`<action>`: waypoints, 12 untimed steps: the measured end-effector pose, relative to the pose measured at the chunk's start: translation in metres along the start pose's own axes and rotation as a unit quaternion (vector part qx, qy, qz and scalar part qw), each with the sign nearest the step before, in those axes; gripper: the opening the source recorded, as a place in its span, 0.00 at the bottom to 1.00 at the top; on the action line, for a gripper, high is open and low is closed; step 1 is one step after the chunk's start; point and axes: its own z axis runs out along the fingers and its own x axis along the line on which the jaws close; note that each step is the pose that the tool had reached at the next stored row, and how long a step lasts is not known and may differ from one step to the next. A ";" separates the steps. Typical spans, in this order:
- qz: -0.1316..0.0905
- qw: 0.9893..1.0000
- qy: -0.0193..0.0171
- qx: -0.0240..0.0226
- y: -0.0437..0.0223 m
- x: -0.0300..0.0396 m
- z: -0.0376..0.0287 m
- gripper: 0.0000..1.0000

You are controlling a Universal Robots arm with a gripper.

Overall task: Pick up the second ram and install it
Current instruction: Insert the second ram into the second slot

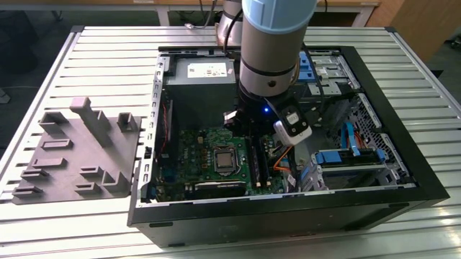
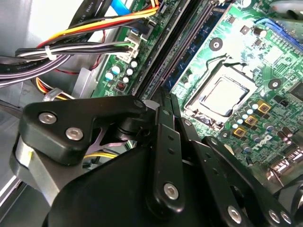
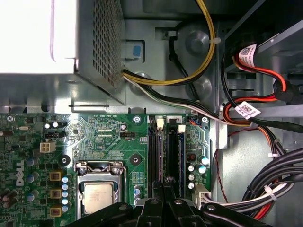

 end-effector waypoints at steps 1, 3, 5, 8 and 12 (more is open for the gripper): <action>0.000 1.000 0.000 0.000 -0.0003 0.0000 -0.0001 0.12; 0.000 1.000 0.000 0.000 -0.0010 -0.0001 -0.0001 0.12; 0.000 1.000 0.000 0.000 -0.0016 -0.0001 -0.0001 0.12; 0.000 1.000 0.000 0.000 -0.0033 -0.0002 -0.0001 0.12; 0.000 1.000 0.000 0.000 -0.0049 -0.0001 -0.0002 0.12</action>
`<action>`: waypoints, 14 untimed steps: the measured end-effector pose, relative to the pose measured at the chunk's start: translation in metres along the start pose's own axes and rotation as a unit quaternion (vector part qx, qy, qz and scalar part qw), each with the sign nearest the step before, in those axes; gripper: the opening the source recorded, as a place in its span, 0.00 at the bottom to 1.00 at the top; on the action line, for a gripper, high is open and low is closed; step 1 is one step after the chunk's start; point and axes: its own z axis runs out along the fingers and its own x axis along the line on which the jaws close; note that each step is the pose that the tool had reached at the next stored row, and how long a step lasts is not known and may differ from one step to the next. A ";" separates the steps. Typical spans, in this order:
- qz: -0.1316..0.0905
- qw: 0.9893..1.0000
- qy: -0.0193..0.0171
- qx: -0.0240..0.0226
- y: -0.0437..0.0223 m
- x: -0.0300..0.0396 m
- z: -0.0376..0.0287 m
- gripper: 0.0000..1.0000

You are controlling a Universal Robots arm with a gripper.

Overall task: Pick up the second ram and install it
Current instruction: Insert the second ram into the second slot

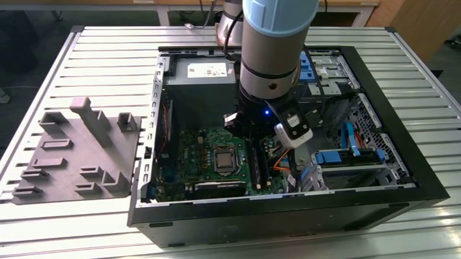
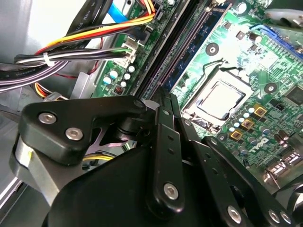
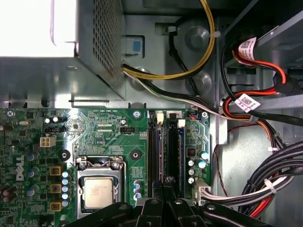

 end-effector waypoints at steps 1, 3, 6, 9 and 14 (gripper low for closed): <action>0.000 1.000 0.000 0.000 0.0000 -0.0001 0.0000 0.12; 0.000 1.000 0.000 -0.001 0.0001 -0.0001 0.0001 0.12; 0.000 1.000 0.000 -0.002 0.0010 -0.0001 0.0000 0.12; 0.000 1.000 0.000 -0.003 0.0020 0.0000 0.0001 0.12; 0.000 1.000 -0.001 -0.003 0.0020 0.0009 0.0020 0.12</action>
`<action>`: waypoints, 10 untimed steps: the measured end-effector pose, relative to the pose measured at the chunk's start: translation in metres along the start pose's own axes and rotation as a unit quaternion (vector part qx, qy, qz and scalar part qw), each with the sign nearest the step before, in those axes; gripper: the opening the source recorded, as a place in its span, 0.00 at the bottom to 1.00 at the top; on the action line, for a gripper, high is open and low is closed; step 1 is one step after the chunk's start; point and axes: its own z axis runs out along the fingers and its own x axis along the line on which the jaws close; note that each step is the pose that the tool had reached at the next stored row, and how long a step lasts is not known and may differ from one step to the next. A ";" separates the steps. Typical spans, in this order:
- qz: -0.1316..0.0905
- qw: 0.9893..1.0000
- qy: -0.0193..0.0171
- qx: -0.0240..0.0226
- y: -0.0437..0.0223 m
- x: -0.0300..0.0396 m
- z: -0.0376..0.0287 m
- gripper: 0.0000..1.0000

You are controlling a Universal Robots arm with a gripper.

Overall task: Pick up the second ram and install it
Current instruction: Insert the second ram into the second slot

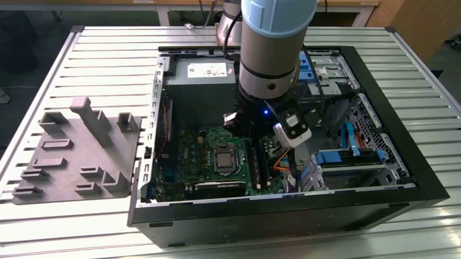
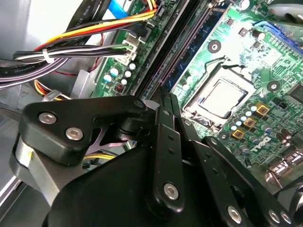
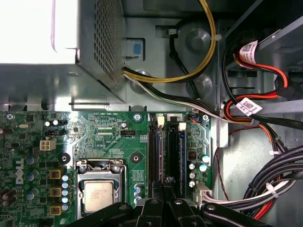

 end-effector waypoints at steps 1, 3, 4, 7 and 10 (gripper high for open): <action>0.000 1.000 0.000 0.000 0.0000 0.0000 0.0004 0.12; 0.000 1.000 0.000 0.000 -0.0001 0.0001 0.0004 0.12; 0.000 1.000 0.000 0.000 0.0000 0.0001 0.0006 0.12; 0.000 1.000 0.000 0.000 -0.0001 0.0002 0.0014 0.12; 0.000 1.000 0.000 0.000 -0.0001 0.0002 0.0021 0.12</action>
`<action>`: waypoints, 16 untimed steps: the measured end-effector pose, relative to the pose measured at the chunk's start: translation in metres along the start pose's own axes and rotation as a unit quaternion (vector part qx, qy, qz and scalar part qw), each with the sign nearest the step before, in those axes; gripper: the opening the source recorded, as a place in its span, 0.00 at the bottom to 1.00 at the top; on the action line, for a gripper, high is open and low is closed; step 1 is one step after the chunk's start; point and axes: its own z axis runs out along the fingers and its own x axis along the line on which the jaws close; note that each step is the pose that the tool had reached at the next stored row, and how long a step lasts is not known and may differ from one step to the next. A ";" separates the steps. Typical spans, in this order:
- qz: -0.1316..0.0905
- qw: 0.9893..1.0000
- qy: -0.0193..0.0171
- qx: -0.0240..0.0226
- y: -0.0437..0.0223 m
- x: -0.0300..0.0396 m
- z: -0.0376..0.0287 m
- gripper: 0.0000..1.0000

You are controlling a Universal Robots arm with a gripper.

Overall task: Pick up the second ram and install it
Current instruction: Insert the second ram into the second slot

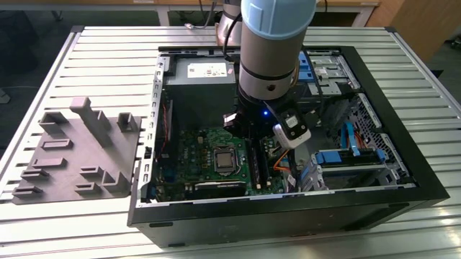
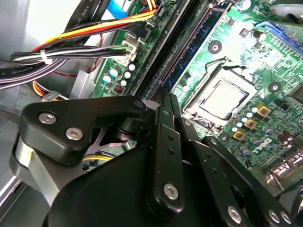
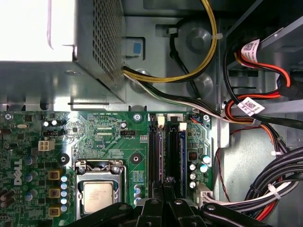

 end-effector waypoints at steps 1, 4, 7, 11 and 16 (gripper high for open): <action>0.000 1.000 0.000 0.000 0.0000 0.0000 0.0002 0.12; 0.000 1.000 0.000 0.000 0.0000 0.0000 0.0002 0.12; 0.001 1.000 0.000 0.000 0.0000 0.0000 0.0007 0.12; 0.004 1.000 0.000 0.000 0.0000 0.0000 0.0009 0.12; 0.004 1.000 0.000 0.000 -0.0001 0.0001 0.0031 0.12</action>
